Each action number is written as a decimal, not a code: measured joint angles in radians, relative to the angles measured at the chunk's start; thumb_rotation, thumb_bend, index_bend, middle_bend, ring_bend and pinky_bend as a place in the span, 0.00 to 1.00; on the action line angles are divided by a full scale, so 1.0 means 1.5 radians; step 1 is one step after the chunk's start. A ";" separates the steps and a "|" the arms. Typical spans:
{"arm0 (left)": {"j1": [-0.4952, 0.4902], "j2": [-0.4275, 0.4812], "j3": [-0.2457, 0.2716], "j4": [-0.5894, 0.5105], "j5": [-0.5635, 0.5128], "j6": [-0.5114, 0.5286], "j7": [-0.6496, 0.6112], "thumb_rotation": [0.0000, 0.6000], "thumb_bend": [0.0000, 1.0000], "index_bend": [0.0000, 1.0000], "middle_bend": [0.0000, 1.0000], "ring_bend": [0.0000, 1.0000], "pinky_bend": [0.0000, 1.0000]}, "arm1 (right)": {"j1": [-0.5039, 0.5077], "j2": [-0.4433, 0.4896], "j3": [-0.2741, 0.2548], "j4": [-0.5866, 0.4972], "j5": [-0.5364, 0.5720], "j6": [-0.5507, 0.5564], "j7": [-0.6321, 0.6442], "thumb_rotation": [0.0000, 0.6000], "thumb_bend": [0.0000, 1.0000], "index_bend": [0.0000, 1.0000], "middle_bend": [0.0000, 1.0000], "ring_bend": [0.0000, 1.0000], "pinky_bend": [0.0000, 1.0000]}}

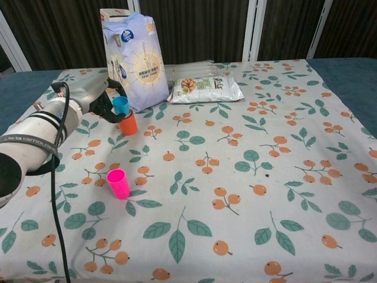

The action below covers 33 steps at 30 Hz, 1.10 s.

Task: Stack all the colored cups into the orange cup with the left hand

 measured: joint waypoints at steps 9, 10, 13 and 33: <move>0.013 0.026 0.006 -0.051 0.006 0.006 -0.007 1.00 0.35 0.00 1.00 1.00 1.00 | -0.001 0.000 -0.001 0.000 -0.002 0.001 0.000 1.00 0.14 0.00 0.00 0.00 0.00; 0.017 0.033 0.009 -0.065 0.011 0.009 -0.008 1.00 0.35 0.00 1.00 1.00 1.00 | -0.001 0.000 -0.001 0.000 -0.002 0.000 0.000 1.00 0.14 0.00 0.00 0.00 0.00; 0.038 0.067 0.027 -0.131 0.038 0.024 -0.016 1.00 0.34 0.00 1.00 1.00 1.00 | 0.000 -0.001 -0.002 0.000 -0.002 -0.001 -0.003 1.00 0.14 0.00 0.00 0.00 0.00; 0.220 0.255 0.254 -0.468 0.239 0.063 -0.117 1.00 0.36 0.08 1.00 1.00 1.00 | 0.004 -0.012 -0.010 -0.002 -0.015 -0.010 -0.019 1.00 0.14 0.00 0.00 0.00 0.00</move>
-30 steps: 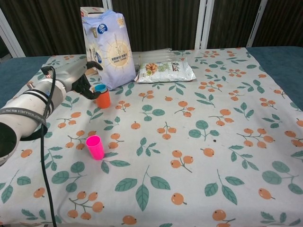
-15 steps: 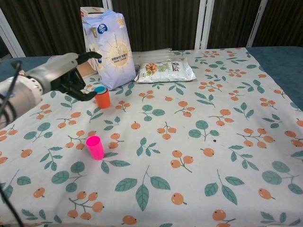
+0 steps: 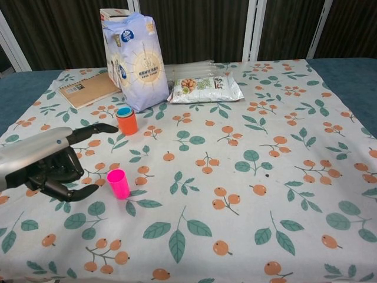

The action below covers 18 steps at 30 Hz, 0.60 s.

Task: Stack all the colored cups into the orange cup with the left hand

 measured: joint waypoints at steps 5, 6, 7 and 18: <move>0.001 -0.047 -0.009 0.041 -0.009 -0.004 -0.005 1.00 0.36 0.13 1.00 1.00 1.00 | 0.001 0.004 -0.002 0.001 -0.004 -0.002 0.008 1.00 0.14 0.00 0.00 0.00 0.00; 0.001 -0.056 -0.011 0.050 -0.010 -0.004 -0.004 1.00 0.36 0.15 1.00 1.00 1.00 | 0.001 0.004 -0.002 0.001 -0.004 -0.001 0.009 1.00 0.14 0.00 0.00 0.00 0.00; 0.001 -0.065 -0.014 0.059 -0.010 -0.004 -0.004 1.00 0.36 0.17 1.00 1.00 1.00 | 0.001 0.004 -0.002 0.001 -0.005 0.000 0.010 1.00 0.14 0.00 0.00 0.00 0.00; -0.003 -0.120 -0.037 0.123 -0.034 -0.018 -0.001 1.00 0.36 0.30 1.00 1.00 1.00 | 0.000 0.006 -0.001 0.002 -0.005 0.006 0.015 1.00 0.14 0.00 0.00 0.00 0.00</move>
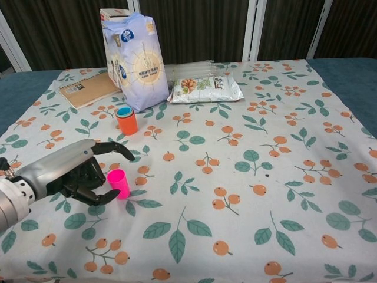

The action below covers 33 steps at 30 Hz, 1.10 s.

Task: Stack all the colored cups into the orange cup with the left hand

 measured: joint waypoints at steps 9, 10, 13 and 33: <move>0.001 -0.006 -0.008 0.015 -0.008 -0.008 -0.003 1.00 0.36 0.35 1.00 1.00 1.00 | -0.001 0.000 0.000 0.000 0.000 0.002 0.000 1.00 0.14 0.00 0.00 0.00 0.00; 0.002 -0.006 -0.008 0.016 -0.008 -0.008 -0.004 1.00 0.36 0.35 1.00 1.00 1.00 | -0.001 0.000 0.000 0.000 0.000 0.003 0.001 1.00 0.14 0.00 0.00 0.00 0.00; 0.002 -0.008 -0.010 0.018 -0.009 -0.009 -0.005 1.00 0.36 0.36 1.00 1.00 1.00 | -0.001 0.001 0.001 0.001 -0.001 0.004 0.002 1.00 0.14 0.00 0.00 0.00 0.00; 0.001 -0.022 -0.019 0.037 -0.012 -0.021 -0.020 1.00 0.36 0.47 1.00 1.00 1.00 | -0.003 0.002 0.000 0.000 0.000 0.006 0.001 1.00 0.14 0.00 0.00 0.00 0.00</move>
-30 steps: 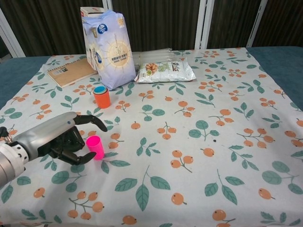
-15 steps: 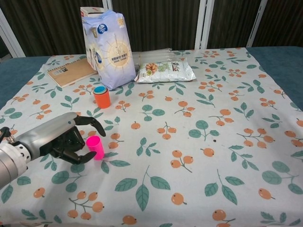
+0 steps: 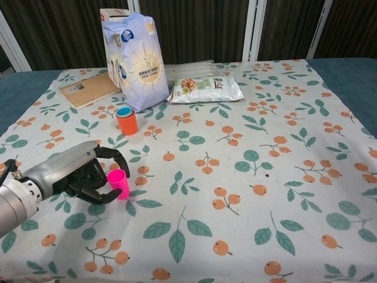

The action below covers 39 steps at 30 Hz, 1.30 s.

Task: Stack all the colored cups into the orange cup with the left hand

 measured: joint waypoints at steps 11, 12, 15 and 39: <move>0.000 0.000 -0.009 0.000 -0.004 0.002 0.001 1.00 0.36 0.55 1.00 1.00 1.00 | -0.001 0.001 0.000 0.000 -0.001 0.001 0.001 1.00 0.14 0.00 0.00 0.00 0.00; 0.000 0.000 -0.010 0.000 -0.005 0.002 0.001 1.00 0.36 0.56 1.00 1.00 1.00 | -0.001 0.001 0.000 0.000 -0.001 0.001 0.001 1.00 0.14 0.00 0.00 0.00 0.00; -0.001 0.004 -0.017 -0.006 -0.006 0.003 -0.002 1.00 0.36 0.56 1.00 1.00 1.00 | -0.001 0.001 0.000 0.000 -0.001 0.001 0.001 1.00 0.14 0.00 0.00 0.00 0.00; -0.196 -0.087 -0.258 0.192 -0.159 -0.027 0.021 1.00 0.37 0.57 1.00 1.00 1.00 | 0.005 0.001 0.007 0.002 0.025 -0.015 -0.004 1.00 0.14 0.00 0.00 0.00 0.00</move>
